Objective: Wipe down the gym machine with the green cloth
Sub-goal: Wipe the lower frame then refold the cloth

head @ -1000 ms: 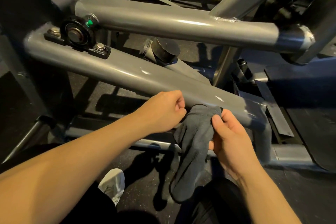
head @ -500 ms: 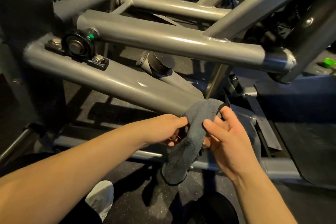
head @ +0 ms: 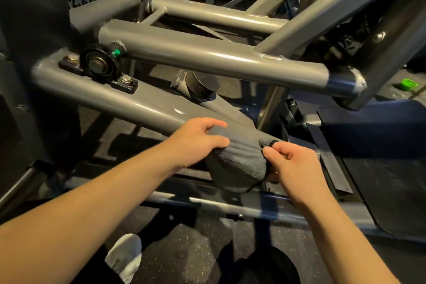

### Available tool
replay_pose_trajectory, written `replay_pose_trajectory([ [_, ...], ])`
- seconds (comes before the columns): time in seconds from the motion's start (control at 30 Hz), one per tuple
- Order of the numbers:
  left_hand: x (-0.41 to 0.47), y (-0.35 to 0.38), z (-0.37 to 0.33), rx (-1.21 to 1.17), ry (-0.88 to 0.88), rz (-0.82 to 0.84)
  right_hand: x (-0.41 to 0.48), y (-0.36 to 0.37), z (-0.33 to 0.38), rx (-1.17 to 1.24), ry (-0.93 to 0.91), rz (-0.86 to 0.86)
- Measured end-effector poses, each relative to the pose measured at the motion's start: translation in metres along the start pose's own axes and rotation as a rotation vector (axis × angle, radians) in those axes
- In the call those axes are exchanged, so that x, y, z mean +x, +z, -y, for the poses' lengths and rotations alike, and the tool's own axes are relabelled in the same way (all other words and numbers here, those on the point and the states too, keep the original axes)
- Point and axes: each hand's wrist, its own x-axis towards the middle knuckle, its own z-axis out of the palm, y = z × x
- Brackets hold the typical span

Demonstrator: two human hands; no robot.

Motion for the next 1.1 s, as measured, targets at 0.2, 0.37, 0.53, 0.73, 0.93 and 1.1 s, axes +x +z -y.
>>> replay_pose_trajectory([
  [0.2,0.0,-0.022,-0.002,0.134,0.134,-0.039,0.015,-0.003,-0.001,0.123,0.158,-0.114],
  [0.37,-0.006,-0.042,-0.004,0.386,0.247,-0.016,0.015,-0.011,0.012,0.106,-0.022,0.115],
  [0.53,-0.006,-0.054,0.003,0.526,0.322,-0.136,0.019,-0.004,0.023,-0.253,-0.183,0.117],
  [0.73,-0.008,-0.054,0.004,0.562,0.452,-0.378,0.02,0.017,0.035,0.042,-0.135,0.154],
  [0.93,-0.015,-0.038,0.002,0.39,0.252,-0.27,0.017,0.06,0.06,0.579,0.186,0.233],
  [1.1,-0.022,-0.039,-0.002,0.267,0.187,-0.224,0.014,0.067,0.076,0.847,0.173,0.421],
])
